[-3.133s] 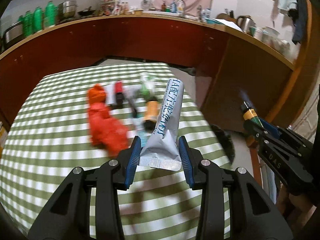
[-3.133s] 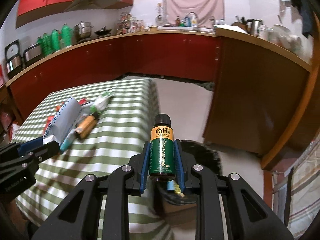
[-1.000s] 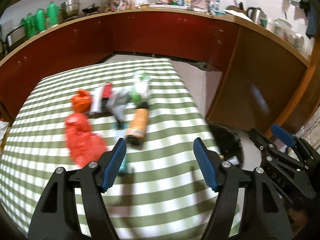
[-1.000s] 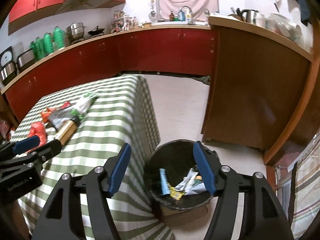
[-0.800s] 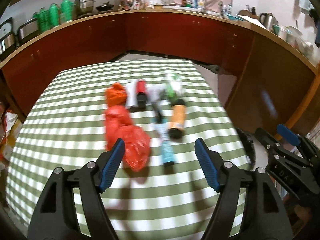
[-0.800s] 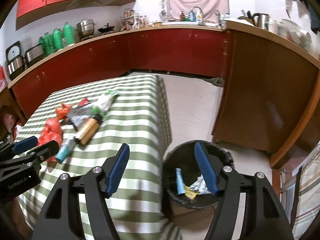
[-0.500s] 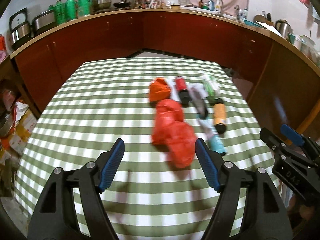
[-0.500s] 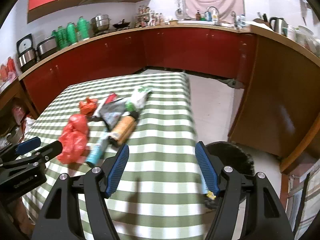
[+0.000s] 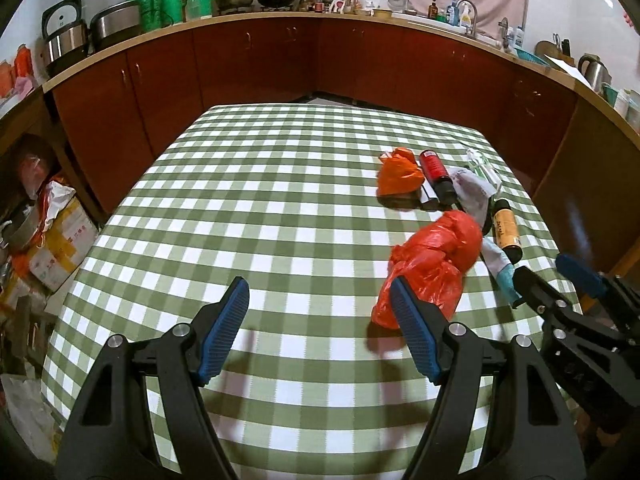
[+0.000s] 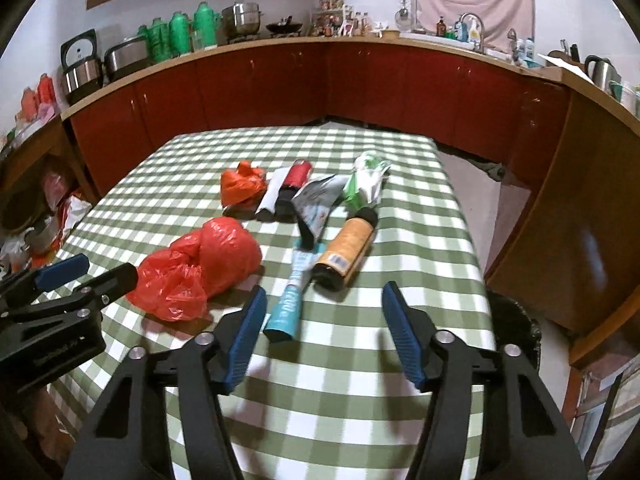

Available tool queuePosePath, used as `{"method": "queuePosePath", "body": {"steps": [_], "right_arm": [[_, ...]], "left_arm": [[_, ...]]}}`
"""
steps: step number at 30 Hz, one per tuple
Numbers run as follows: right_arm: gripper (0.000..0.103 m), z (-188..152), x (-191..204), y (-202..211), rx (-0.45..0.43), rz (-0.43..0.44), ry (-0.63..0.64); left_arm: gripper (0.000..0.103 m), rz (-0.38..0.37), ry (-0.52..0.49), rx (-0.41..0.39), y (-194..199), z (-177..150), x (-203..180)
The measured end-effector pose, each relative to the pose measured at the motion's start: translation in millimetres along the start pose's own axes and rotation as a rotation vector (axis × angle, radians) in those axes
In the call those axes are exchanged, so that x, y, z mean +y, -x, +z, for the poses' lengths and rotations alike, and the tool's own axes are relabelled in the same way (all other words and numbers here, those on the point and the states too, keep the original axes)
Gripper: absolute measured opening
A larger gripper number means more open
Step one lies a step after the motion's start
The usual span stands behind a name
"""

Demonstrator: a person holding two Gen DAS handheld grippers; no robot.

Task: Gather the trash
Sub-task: 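Grasp the teal tube with the right tool while the left tool grasps the red plastic bag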

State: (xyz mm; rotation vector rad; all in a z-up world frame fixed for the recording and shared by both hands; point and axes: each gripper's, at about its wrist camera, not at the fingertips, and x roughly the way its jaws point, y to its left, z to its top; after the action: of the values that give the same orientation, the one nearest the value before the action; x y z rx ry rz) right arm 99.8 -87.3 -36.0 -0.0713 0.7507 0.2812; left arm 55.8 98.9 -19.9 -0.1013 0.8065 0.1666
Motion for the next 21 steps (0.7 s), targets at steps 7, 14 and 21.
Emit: {"method": "queuePosePath", "body": {"steps": [7, 14, 21], "right_arm": [[0.035, -1.3, 8.6, -12.5, 0.051, 0.008, 0.012], [0.014, -3.8, 9.5, -14.2, 0.065, 0.017, 0.007], [0.013, -1.0, 4.4, -4.6, 0.025, 0.022, -0.005]], "left_arm": [[0.071, -0.024, -0.003, 0.002, -1.9, -1.5, 2.6], [0.071, -0.03, -0.004, 0.004, -3.2, -2.3, 1.0], [0.071, -0.044, -0.023, -0.003, -0.7, -2.6, -7.3]]}}
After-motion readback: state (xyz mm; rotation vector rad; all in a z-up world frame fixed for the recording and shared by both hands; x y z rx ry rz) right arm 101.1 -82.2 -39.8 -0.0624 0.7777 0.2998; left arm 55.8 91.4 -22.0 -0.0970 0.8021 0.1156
